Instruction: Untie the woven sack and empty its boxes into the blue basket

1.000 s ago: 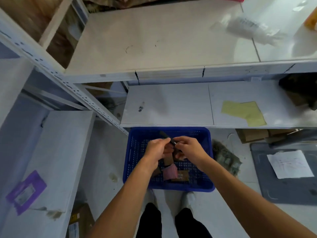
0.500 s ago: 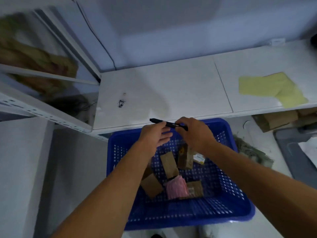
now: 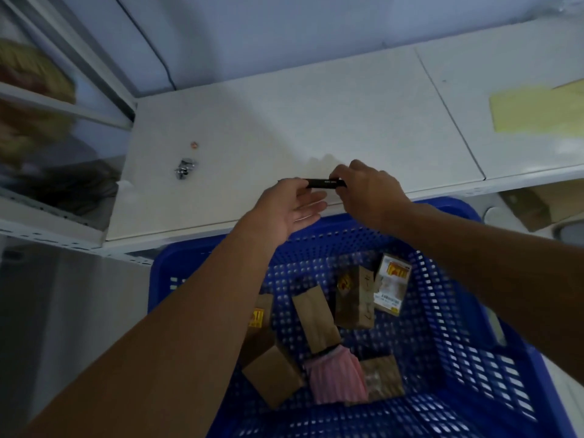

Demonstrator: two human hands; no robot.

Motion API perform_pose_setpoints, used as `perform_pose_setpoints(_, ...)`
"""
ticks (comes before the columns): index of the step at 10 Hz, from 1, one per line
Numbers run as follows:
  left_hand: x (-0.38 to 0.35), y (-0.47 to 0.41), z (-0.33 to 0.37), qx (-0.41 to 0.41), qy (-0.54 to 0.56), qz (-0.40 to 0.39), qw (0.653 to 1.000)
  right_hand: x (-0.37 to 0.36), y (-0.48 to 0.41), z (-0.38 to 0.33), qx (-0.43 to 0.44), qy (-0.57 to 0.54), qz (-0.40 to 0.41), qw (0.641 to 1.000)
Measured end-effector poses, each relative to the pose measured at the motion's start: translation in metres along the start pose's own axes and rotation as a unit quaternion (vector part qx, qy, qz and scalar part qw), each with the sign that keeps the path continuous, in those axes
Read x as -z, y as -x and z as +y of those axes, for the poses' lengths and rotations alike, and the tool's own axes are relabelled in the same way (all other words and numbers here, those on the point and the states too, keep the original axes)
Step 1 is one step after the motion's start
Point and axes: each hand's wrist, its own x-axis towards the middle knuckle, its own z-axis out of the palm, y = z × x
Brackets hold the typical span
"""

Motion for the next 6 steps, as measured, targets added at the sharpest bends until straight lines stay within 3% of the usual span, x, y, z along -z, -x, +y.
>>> perform_pose_setpoints(6,-0.007,0.003,-0.011,0.006,-0.070,0.001,0.998,0.006,-0.012,0.000,-0.100,0.058,-0.028,0.993)
